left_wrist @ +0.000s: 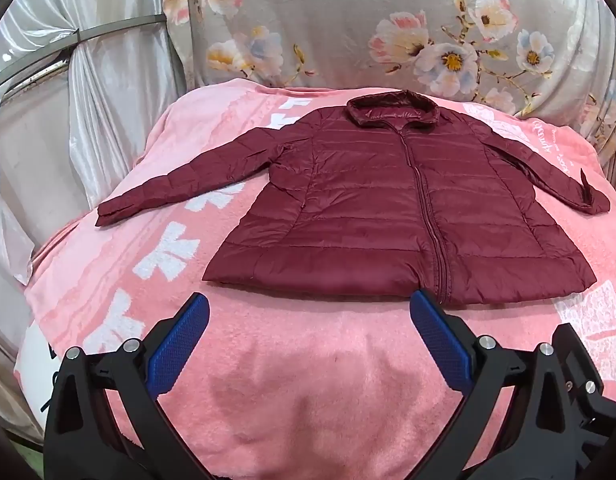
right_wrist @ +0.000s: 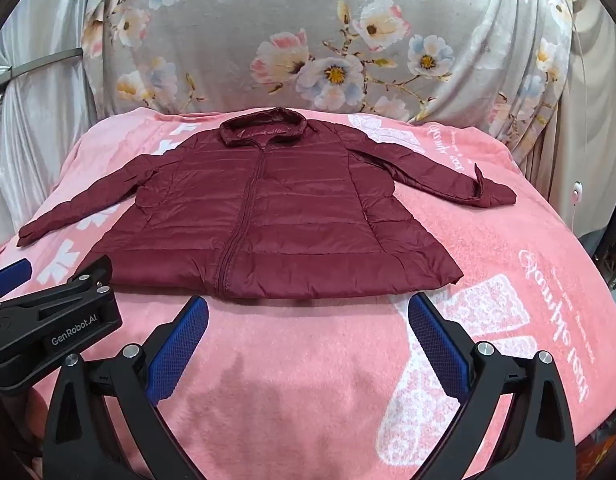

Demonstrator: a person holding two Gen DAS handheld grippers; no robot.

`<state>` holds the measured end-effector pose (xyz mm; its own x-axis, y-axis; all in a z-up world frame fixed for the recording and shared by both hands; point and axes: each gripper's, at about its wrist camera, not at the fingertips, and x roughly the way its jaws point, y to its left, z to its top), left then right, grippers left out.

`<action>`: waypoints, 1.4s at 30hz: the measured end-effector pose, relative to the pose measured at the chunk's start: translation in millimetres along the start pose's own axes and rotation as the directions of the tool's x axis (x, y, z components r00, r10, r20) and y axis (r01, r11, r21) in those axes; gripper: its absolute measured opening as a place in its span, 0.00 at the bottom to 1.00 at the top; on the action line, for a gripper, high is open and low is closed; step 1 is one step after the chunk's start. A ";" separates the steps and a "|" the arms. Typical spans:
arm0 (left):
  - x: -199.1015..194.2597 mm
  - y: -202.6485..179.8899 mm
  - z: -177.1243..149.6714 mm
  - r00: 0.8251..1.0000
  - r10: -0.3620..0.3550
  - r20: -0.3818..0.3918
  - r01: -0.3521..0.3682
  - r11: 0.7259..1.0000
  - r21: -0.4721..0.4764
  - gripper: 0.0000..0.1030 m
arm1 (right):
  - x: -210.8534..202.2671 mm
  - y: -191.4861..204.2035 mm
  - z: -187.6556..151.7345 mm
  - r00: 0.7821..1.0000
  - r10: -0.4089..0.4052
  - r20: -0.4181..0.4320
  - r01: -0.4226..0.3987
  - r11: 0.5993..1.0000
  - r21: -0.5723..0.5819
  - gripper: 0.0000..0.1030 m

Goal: Fold large clothes

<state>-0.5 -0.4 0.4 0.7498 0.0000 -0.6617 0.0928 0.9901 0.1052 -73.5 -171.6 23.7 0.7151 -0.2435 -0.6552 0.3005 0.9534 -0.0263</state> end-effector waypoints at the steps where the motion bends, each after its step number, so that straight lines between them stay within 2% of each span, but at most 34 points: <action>1: 0.0 0.1 0.1 1.000 -0.001 0.000 0.001 1.000 -0.001 0.95 | 0.0 0.0 0.0 1.000 0.000 0.000 0.000 1.000 0.001 0.95; 13: -7.0 -5.1 1.6 1.000 0.001 0.010 -0.001 1.000 0.014 0.95 | -4.3 -7.9 1.1 1.000 0.005 0.010 -0.005 1.000 0.020 0.95; 42: -9.5 2.6 0.5 1.000 0.002 0.015 -0.002 1.000 0.014 0.95 | -7.4 5.3 2.7 1.000 0.005 0.014 -0.005 1.000 0.006 0.95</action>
<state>-7.1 2.1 7.3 0.7599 -0.0001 -0.6500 0.1004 0.9880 0.1172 -75.5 -165.3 30.5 0.7255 -0.2415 -0.6445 0.3006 0.9536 -0.0189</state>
